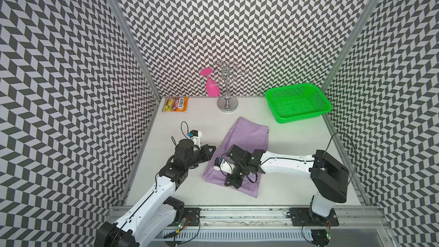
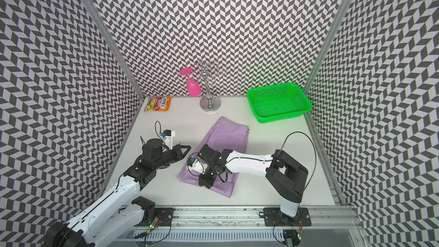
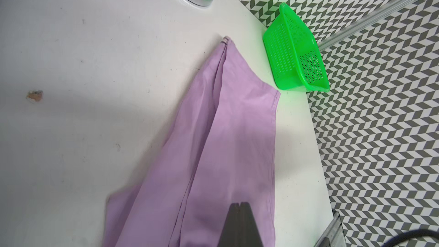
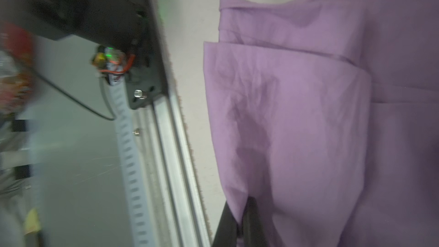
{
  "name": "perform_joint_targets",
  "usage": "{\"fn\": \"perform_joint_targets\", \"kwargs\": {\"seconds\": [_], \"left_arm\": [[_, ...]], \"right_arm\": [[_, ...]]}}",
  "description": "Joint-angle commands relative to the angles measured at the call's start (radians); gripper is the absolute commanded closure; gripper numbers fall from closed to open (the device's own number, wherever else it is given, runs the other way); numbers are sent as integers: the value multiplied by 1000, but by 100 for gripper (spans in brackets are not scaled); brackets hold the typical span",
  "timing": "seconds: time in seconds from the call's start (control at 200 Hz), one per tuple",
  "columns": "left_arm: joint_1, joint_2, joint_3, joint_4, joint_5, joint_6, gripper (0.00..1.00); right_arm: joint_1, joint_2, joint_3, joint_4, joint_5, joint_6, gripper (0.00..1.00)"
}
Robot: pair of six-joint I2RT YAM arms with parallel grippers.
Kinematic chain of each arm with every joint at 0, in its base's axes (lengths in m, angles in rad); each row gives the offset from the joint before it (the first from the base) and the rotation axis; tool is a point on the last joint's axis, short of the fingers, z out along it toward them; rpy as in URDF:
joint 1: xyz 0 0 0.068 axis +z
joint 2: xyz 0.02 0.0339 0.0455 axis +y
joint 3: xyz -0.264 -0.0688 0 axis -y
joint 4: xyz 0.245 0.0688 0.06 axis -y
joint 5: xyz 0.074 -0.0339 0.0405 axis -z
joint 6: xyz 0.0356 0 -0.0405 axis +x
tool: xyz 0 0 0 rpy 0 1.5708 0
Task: Roll up the long pants
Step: Roll the long pant at the center of the board.
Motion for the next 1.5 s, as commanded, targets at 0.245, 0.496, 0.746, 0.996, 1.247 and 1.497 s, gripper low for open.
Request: {"fn": "perform_joint_targets", "kwargs": {"seconds": [0.245,0.496,0.746,0.996,1.247,1.497], "left_arm": [[28,50,12,-44,46,57,100],[27,29,-3,-49,56,64,100],[13,19,-12,-21,158,86,100],[-94,-35,-117,132,193,50,100],[-201,261,-135,268,29,33,100],[-115,386,-112,242,-128,58,100]], "right_arm": [[-205,146,109,-98,-316,-150,100],[-266,183,36,50,-255,-90,100],[-313,234,20,91,-226,-93,100],[-343,285,54,93,-231,-98,100],[-349,263,54,108,-186,-66,98],[-336,26,-50,190,69,5,46]]}}
